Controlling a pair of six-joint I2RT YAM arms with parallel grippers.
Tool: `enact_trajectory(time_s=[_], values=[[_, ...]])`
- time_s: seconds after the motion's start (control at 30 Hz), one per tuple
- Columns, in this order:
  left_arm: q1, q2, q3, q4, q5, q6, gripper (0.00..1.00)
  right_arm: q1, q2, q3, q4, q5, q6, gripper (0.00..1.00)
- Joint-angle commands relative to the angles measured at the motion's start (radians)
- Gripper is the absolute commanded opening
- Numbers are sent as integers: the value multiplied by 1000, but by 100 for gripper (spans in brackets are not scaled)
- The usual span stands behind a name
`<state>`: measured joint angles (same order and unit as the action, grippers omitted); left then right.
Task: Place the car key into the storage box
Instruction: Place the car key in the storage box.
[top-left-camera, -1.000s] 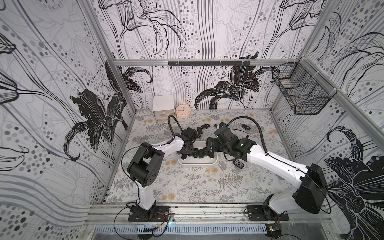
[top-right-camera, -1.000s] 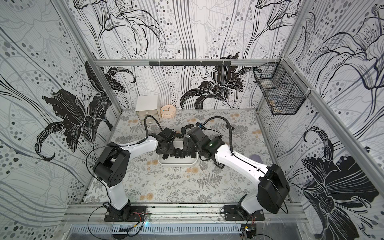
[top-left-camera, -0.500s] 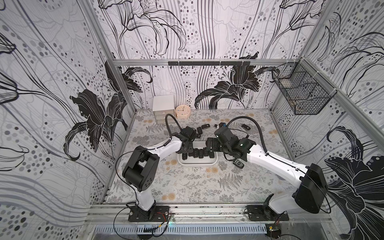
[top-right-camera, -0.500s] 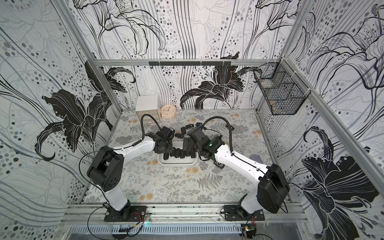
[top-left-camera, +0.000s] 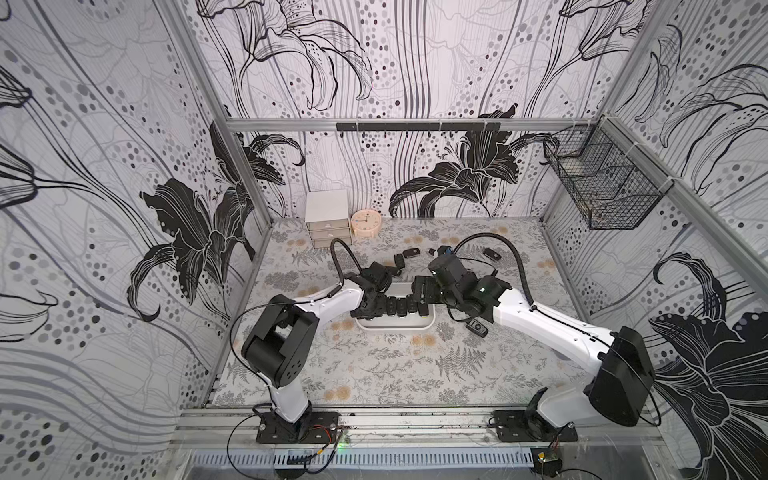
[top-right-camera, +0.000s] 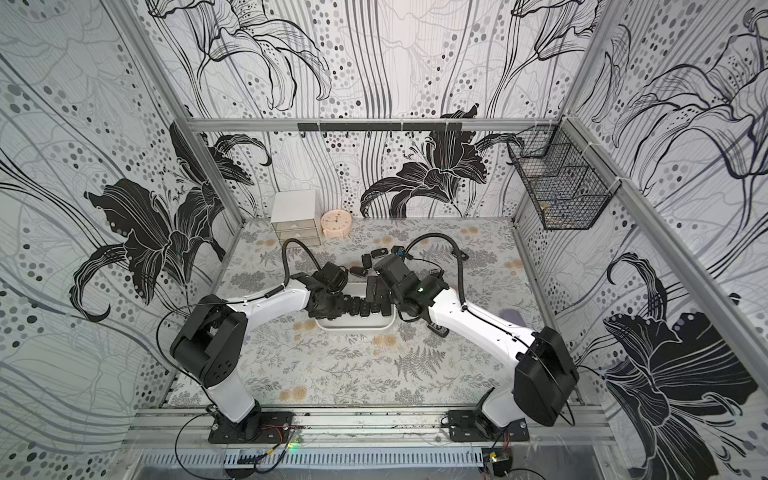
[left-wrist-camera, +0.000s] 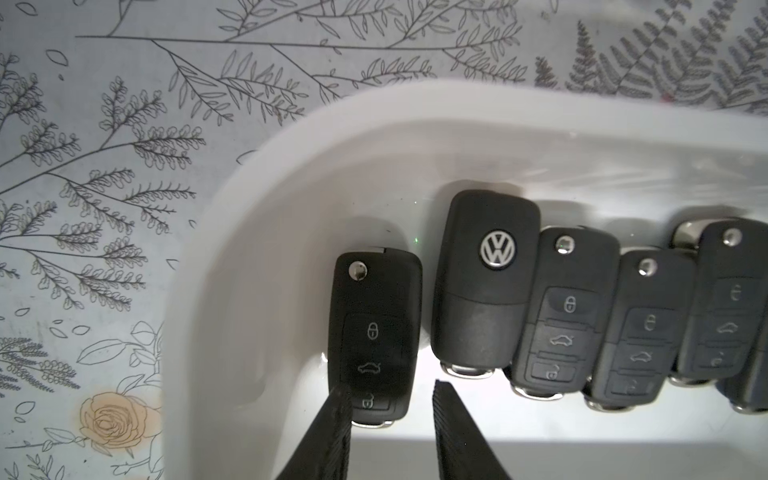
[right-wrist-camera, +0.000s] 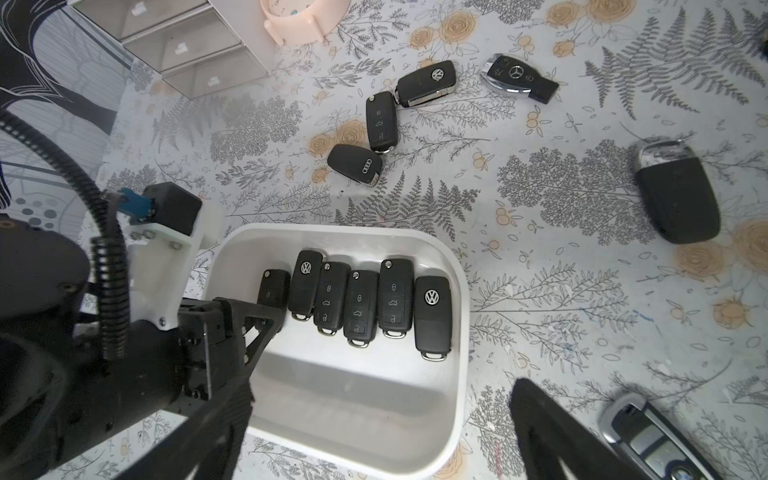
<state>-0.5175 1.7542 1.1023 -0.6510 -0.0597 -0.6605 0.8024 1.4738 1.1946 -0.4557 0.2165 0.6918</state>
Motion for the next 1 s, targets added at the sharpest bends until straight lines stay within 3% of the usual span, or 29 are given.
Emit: enact_trajectory(time_s=[0.0,0.1,0.53,0.77,0.97], values=[[-3,38,27,-14,-28,-6,33,-3,6,18,-21,15,17,100],[-3,60,47,-27,-59,2,29,-3,2,16,-24,18,17,100],[-2,86,112,-32,-74,28,31,-3,2,19,-34,27,14,100],[-3,9,112,-38,-43,25,38,-5,8,31,-60,68,-2,100],[-3,-66,131,-33,-5,33,53,-66,-5,2,-89,94,17,100]])
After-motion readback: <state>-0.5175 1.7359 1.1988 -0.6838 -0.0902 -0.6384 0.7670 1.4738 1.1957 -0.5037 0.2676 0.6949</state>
